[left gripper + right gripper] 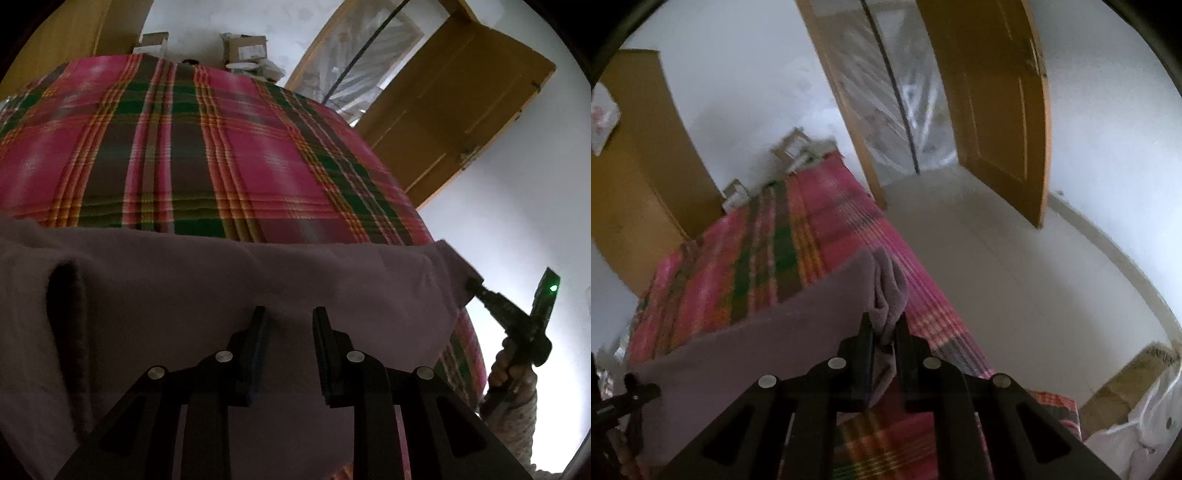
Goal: Fold clothes
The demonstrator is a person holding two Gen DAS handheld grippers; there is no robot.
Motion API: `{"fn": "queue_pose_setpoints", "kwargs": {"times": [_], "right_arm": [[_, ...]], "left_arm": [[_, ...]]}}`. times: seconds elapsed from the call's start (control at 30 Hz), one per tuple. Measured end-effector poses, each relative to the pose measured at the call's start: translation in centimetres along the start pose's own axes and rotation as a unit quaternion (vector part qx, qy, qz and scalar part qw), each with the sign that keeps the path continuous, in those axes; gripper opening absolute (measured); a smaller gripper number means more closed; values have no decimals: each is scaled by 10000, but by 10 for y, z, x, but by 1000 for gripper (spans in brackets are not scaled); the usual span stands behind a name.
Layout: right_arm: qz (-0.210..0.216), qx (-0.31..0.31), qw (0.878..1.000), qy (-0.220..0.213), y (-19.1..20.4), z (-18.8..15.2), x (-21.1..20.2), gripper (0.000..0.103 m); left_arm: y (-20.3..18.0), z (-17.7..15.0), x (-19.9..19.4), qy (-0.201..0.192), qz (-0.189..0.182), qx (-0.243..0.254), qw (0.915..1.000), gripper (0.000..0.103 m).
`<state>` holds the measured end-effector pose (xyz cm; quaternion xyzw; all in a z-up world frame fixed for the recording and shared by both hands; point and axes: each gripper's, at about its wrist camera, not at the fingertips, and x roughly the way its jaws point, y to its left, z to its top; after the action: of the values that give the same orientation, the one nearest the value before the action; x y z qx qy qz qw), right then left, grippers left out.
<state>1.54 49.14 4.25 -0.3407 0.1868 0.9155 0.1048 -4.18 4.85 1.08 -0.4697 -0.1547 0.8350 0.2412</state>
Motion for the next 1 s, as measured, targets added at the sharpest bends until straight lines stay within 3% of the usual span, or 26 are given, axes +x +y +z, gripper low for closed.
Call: {"fn": "queue_pose_setpoints", "kwargs": {"times": [0.4,0.57,1.0], "right_arm": [[738,-752,9937,-374,76,3,-41,10],[1142,-1130,9865,-301,115,-7,-43,10],[1751,-1896,9661,-78,186,-38,-47,10]], "left_arm": [[-3,-6,-7,157,-346,-97,9992,24],[-2,-1,-10,276,-740,-293,9964,24],[12,3,-20,235,-1045,-645,9922,24]]}}
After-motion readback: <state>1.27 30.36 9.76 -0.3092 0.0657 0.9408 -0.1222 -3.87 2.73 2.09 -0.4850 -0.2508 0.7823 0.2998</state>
